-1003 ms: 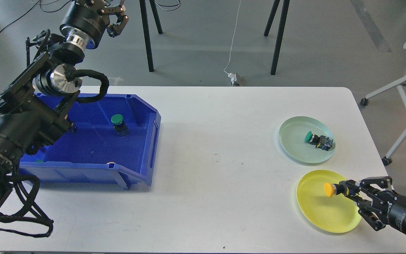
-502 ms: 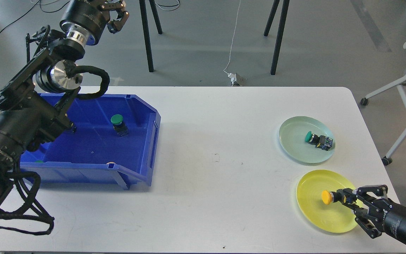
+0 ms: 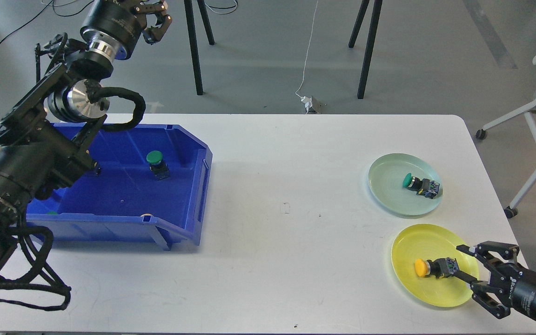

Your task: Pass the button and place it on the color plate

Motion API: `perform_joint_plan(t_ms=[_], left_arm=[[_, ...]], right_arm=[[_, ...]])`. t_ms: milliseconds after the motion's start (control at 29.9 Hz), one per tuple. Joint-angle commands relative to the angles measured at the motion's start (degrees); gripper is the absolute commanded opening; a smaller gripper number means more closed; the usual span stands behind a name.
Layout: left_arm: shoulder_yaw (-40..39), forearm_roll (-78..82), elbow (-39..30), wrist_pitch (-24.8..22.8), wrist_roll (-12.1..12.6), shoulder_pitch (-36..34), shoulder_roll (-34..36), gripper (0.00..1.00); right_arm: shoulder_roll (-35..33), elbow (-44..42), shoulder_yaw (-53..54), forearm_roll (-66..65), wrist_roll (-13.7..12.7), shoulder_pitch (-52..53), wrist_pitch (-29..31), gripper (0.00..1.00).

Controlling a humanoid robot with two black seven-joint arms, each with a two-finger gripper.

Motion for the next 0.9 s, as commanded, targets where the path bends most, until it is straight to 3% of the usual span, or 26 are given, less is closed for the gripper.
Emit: perform_joint_plan(t_ms=[0, 33, 234, 602, 736, 869], left_arm=[[0.1, 0.1, -0.3, 0.1, 0.0, -0.1, -0.1, 1.0], [0.1, 0.1, -0.3, 0.2, 0.0, -0.2, 0.0, 1.0], [0.1, 0.1, -0.3, 0.3, -0.3, -0.2, 0.1, 1.0], [-0.7, -0.1, 0.2, 0.0, -0.2, -1.0, -0.1, 1.0], [-0.8, -0.3, 0.2, -0.1, 0.0, -2.0, -0.1, 1.0], [-0.8, -2.5, 0.2, -0.1, 0.0, -2.2, -0.1, 1.0]], right_arm=[[0.1, -0.2, 8.0, 0.3, 3.6, 0.6, 0.1, 0.89], [0.4, -0.3, 10.5, 0.3, 3.9, 0.7, 0.1, 0.97], [3.1, 0.0, 23.1, 0.3, 4.1, 4.8, 0.8, 0.99], [16.0, -8.0, 24.0, 1.9, 3.3, 29.6, 0.3, 0.99], [17.9, -13.6, 23.0, 7.5, 1.5, 36.8, 0.3, 0.99], [20.6, -19.9, 22.2, 12.1, -2.3, 43.7, 0.3, 0.99]])
